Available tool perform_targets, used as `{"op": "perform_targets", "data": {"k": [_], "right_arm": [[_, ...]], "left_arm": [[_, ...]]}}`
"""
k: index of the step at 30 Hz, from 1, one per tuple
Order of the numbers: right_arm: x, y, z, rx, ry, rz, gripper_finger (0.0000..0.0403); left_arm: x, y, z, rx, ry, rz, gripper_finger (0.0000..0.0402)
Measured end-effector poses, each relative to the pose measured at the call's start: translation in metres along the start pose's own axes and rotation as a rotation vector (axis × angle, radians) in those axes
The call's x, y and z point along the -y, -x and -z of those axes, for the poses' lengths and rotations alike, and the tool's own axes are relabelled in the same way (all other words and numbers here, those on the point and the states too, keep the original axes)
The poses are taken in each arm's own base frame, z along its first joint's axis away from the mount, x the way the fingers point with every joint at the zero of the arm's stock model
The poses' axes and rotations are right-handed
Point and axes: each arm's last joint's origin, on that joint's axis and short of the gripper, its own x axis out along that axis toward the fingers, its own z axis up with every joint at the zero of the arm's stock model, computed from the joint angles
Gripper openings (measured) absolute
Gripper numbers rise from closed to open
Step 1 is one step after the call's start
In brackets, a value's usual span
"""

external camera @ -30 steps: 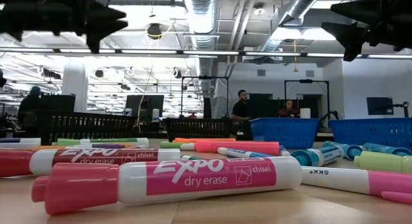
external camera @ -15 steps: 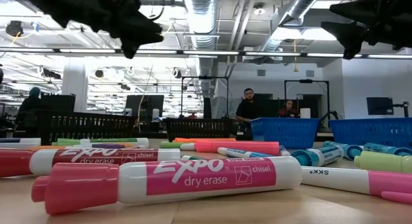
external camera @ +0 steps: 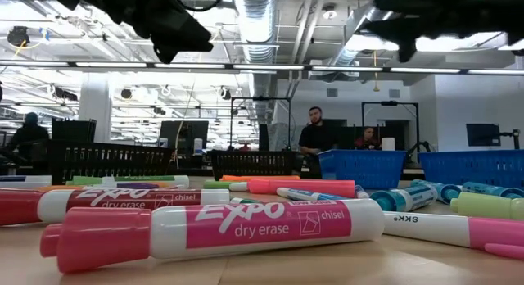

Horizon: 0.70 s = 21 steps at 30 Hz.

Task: Pick & Place Markers
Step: Put the orange highlighter into the left black bin

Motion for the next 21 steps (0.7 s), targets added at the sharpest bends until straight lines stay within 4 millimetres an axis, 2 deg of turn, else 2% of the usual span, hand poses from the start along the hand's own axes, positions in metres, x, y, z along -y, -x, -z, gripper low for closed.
{"op": "perform_targets", "data": {"k": [5, 11, 17, 21], "right_arm": [[-0.013, -0.045, 0.004, -0.160, 0.037, -0.031, 0.0209], [-0.020, -0.089, 0.016, -0.335, 0.131, -0.026, 0.0209], [-0.023, -0.116, 0.021, -0.483, 0.148, -0.013, 0.0209], [-0.023, -0.120, 0.025, -0.579, 0.158, -0.004, 0.0209]], "left_arm": [[0.007, -0.017, 0.012, -0.070, 0.008, 0.020, 0.0113], [0.010, -0.053, 0.034, -0.140, -0.011, -0.005, 0.0113], [0.001, -0.083, 0.053, -0.159, 0.012, -0.069, 0.0113], [-0.005, -0.094, 0.065, -0.201, 0.037, -0.096, 0.0113]]}}
